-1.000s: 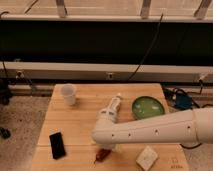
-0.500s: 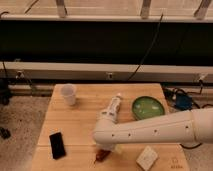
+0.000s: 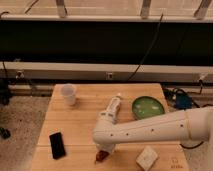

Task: Place the pepper in the ceramic cup

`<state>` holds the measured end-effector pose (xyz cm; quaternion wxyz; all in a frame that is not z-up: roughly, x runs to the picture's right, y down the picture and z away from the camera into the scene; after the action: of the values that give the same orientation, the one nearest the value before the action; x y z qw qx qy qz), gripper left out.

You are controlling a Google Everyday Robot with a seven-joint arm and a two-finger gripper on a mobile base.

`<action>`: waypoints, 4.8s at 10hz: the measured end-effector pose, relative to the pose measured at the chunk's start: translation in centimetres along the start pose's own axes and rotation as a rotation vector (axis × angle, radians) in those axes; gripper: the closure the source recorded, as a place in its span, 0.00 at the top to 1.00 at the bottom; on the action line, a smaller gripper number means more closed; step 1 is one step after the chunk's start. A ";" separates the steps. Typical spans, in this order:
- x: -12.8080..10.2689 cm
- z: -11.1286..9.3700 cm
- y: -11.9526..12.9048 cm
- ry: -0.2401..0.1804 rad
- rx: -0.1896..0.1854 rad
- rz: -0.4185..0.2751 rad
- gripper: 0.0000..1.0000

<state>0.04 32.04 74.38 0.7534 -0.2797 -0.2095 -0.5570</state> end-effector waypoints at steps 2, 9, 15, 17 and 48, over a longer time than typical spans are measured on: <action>-0.2 0.2 0.1 -0.004 -0.005 -0.003 0.06; 1.0 -2.8 -0.3 0.033 0.037 -0.008 0.00; 2.8 -5.3 -1.8 0.073 0.078 -0.019 0.00; 2.9 -5.7 -1.8 0.089 0.087 -0.022 0.00; 17.5 -16.9 -11.6 0.196 0.197 -0.122 0.00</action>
<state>-5.89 5.68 74.76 0.7588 -0.1355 -0.2054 -0.6031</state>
